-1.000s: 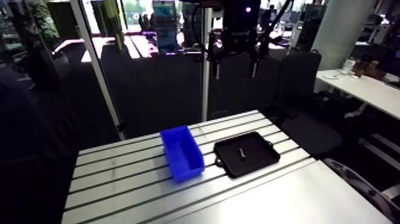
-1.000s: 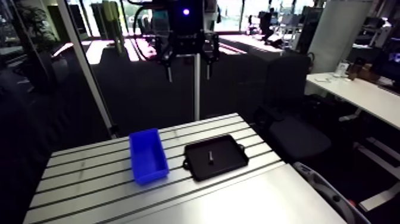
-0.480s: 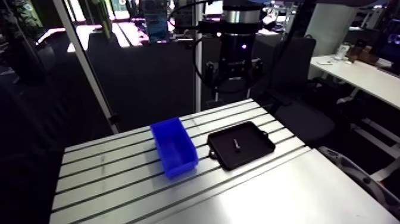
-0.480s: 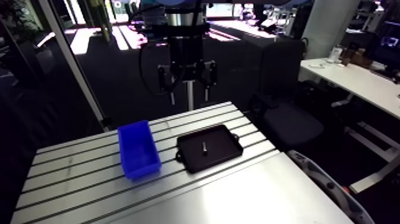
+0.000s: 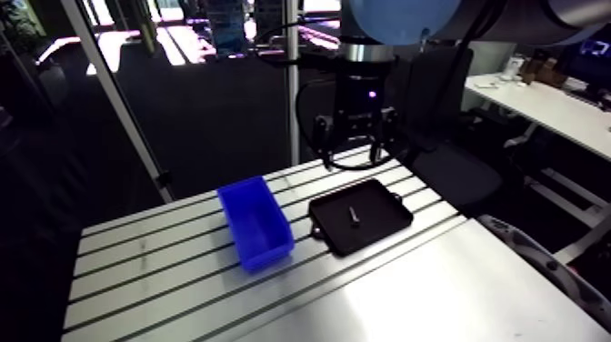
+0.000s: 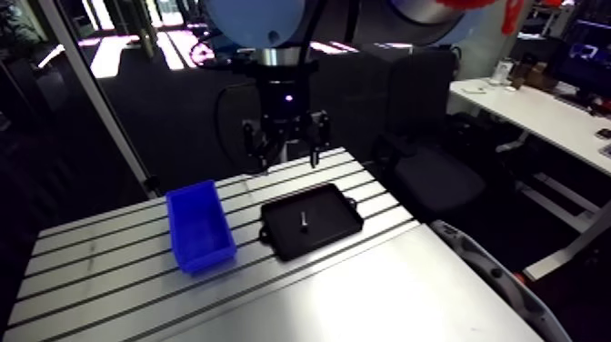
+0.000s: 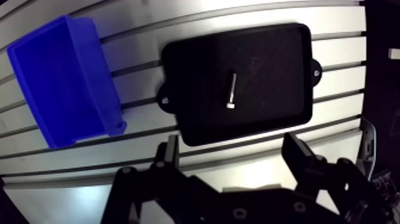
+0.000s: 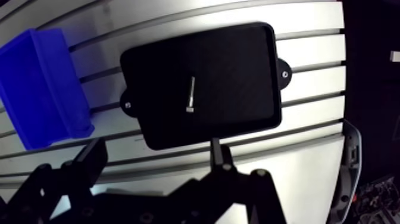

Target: Pick up the M10 bolt from the tray and put it into the blue bin.

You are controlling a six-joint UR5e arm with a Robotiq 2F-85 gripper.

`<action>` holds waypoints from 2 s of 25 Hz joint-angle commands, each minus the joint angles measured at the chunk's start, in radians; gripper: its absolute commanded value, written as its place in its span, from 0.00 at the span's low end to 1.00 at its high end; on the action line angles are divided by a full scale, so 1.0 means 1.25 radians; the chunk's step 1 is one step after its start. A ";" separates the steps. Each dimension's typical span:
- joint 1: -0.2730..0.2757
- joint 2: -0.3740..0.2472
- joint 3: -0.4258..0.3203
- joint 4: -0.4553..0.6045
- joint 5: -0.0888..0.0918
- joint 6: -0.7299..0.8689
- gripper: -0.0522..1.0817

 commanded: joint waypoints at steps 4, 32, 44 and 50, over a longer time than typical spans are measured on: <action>-0.024 0.012 0.051 -0.068 0.001 -0.035 0.10; -0.042 0.093 0.114 -0.192 0.008 0.031 0.39; -0.042 0.118 0.110 -0.215 0.008 0.047 0.44; -0.040 0.125 0.109 -0.218 0.008 0.067 0.46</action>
